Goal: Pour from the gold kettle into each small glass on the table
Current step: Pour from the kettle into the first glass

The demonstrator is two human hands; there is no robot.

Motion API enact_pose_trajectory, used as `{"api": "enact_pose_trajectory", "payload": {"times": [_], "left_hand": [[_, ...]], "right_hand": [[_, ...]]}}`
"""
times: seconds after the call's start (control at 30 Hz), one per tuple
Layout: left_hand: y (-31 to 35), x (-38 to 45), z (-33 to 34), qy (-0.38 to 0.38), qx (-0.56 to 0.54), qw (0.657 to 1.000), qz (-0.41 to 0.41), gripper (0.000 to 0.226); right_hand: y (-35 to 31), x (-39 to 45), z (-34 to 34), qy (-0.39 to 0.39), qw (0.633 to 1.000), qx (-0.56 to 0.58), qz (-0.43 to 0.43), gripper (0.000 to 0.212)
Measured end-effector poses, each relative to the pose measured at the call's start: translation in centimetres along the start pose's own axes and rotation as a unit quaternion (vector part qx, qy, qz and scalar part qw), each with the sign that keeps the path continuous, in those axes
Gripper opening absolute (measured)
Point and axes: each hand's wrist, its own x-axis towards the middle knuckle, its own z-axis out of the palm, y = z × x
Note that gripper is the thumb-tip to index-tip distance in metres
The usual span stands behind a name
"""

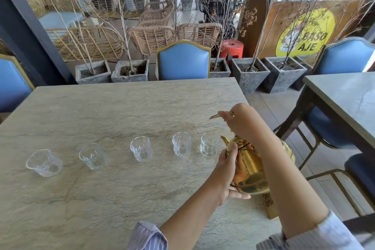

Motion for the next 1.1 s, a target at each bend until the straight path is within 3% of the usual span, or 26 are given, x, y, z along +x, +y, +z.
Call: {"api": "enact_pose_trajectory", "payload": {"times": [0.67,1.1], "left_hand": [[-1.4,1.7,-2.0,0.007,0.067,0.998,-0.009,0.083],[-2.1,2.2,-4.3,0.055,0.092,0.992,0.068,0.08]], "right_hand": [[2.6,-0.7,3.3,0.053,0.998,0.027,0.02,0.053],[4.4,-3.1,6.5,0.137,0.969,0.205,-0.003,0.046]]}}
